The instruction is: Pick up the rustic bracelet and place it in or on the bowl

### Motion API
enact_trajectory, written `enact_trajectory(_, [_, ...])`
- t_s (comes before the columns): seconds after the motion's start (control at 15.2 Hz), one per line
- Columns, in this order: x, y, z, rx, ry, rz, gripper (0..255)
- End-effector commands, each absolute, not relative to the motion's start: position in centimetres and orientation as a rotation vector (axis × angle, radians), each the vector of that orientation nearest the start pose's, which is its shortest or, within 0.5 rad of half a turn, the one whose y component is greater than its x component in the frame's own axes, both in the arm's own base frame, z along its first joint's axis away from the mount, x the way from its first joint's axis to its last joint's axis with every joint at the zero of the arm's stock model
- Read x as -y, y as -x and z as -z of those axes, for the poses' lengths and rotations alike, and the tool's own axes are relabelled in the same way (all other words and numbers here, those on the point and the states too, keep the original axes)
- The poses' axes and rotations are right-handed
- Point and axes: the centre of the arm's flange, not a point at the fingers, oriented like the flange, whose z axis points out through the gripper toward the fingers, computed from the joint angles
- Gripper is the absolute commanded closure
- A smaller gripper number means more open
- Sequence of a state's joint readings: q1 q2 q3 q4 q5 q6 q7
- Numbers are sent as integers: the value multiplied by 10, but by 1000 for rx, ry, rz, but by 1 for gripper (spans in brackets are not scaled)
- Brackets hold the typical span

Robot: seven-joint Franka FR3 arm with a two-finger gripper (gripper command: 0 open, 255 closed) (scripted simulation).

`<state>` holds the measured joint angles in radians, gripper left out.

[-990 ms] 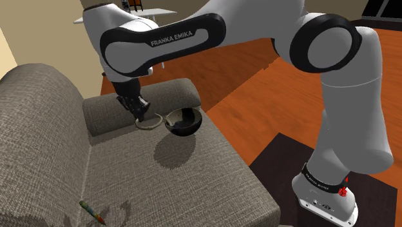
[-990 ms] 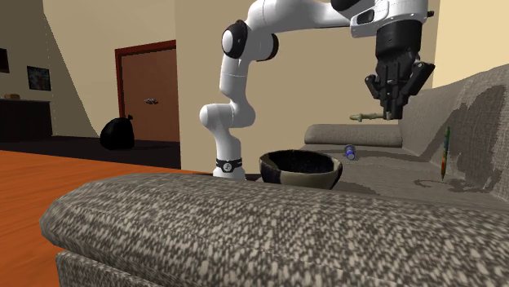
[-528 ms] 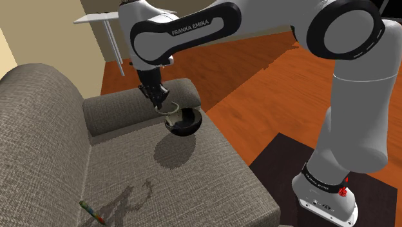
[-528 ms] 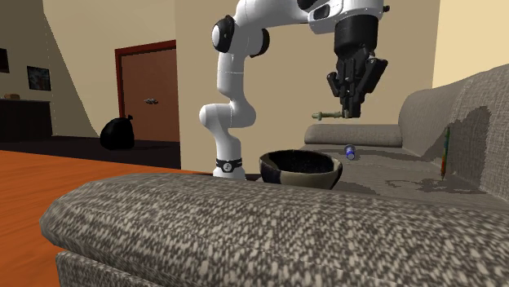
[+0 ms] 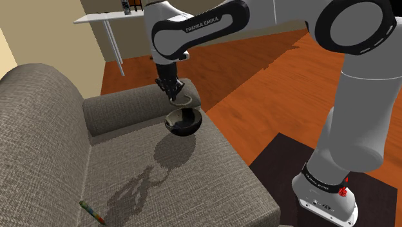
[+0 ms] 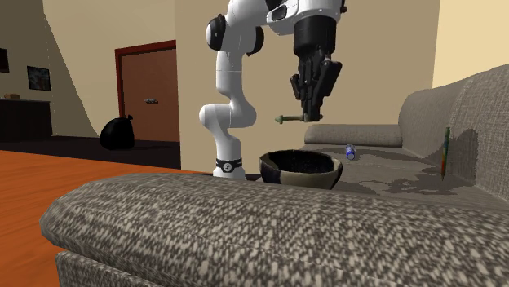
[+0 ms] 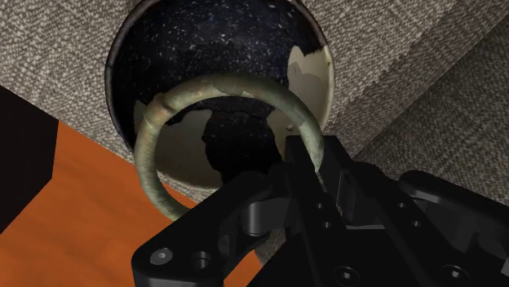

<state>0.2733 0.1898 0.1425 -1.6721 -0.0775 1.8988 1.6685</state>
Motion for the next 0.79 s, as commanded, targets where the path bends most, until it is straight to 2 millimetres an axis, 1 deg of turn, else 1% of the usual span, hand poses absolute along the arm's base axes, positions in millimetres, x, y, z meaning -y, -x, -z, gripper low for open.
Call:
enact_trajectory(0.0, [-240, -577, -484, -1807, 2555, 95, 255])
enact_trajectory(0.66, [-240, -577, -431, -1807, 2555, 95, 255])
enact_trajectory(0.73, [-240, -577, -424, -1807, 2555, 95, 255])
